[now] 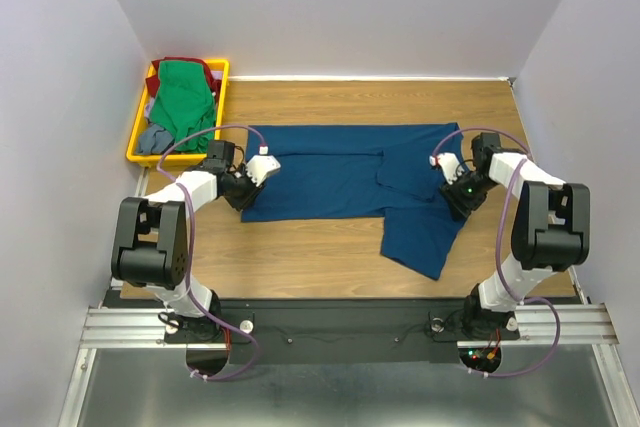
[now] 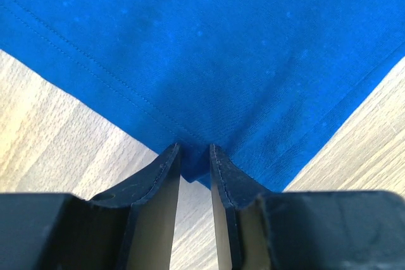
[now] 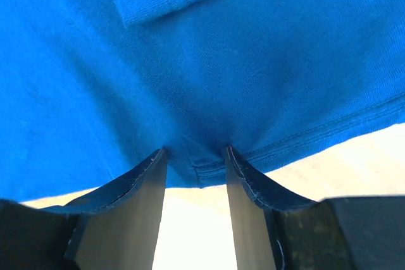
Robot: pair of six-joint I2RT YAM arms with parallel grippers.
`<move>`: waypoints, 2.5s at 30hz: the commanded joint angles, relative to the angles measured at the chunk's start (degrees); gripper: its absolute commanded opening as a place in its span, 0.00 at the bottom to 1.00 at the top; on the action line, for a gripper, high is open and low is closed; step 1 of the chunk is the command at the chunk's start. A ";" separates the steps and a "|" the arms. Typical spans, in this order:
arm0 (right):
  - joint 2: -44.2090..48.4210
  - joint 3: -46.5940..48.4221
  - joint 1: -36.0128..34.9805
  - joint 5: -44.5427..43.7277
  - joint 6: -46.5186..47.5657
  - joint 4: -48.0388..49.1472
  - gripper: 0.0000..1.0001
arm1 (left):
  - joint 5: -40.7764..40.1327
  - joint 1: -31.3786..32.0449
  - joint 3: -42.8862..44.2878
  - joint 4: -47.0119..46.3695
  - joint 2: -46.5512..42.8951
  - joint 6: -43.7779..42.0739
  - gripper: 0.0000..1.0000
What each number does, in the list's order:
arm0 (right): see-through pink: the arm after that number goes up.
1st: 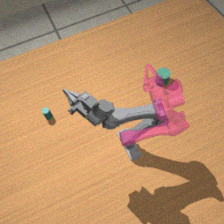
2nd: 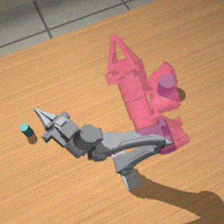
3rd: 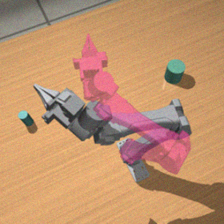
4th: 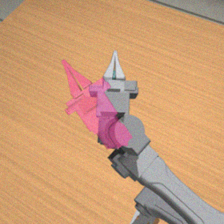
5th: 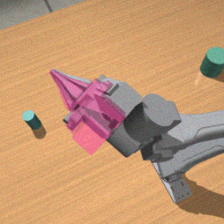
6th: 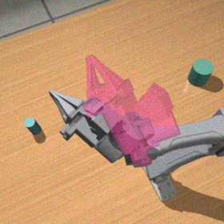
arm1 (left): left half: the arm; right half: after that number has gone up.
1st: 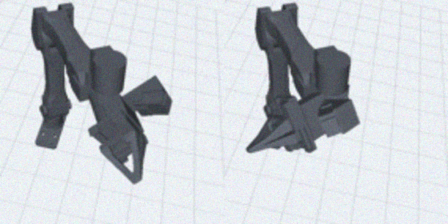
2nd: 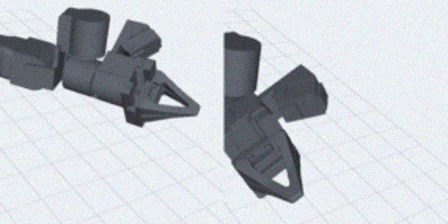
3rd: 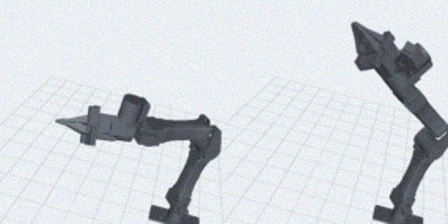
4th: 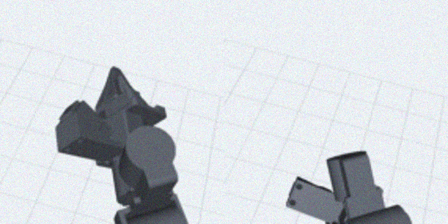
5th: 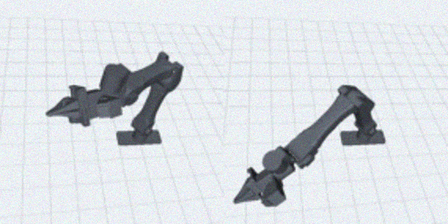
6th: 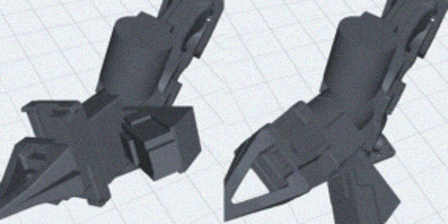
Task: Fold and stack the t-shirts
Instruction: Fold the tshirt
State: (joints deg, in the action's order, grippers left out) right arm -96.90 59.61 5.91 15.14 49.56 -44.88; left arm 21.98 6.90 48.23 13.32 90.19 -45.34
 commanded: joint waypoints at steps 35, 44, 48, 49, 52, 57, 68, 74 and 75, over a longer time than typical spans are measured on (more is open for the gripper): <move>2.42 -8.28 -1.52 -5.29 8.18 2.08 0.34 | 0.79 -0.48 -5.60 4.69 -7.75 -11.34 0.39; 5.05 -9.78 -1.52 -6.17 7.66 1.64 0.01 | -1.15 -0.48 -7.97 2.94 -6.17 -15.30 0.36; 6.20 -9.78 -1.52 -6.08 7.66 0.59 0.00 | -0.62 -0.57 -8.24 4.95 -7.48 -16.62 0.37; 6.29 -9.52 -1.52 -6.00 7.57 0.33 0.00 | 0.60 -0.57 -8.15 5.74 -8.27 -16.97 0.38; 7.78 -9.17 -1.52 -5.47 7.57 -0.56 0.01 | 3.50 -0.57 -6.84 9.08 -12.40 -18.90 0.41; 8.40 -7.50 -1.52 -5.38 6.60 -2.04 0.12 | 5.97 -0.30 -5.43 13.66 -16.54 -21.45 0.45; 12.44 -0.29 -1.52 1.65 9.32 -14.61 0.46 | 7.03 -0.22 -5.51 13.66 -15.22 -20.66 0.45; 9.99 -2.57 -2.48 4.20 10.03 -15.41 0.51 | 6.59 -0.13 -5.86 12.17 -13.03 -20.05 0.45; 9.80 -3.01 -2.66 4.37 10.03 -15.06 0.54 | 6.41 -0.13 -5.86 12.17 -12.85 -19.79 0.45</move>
State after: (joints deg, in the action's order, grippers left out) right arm -85.95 57.98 4.27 16.58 58.30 -57.19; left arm 27.27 6.66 41.80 25.91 76.38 -65.71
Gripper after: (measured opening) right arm 0.505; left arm 0.451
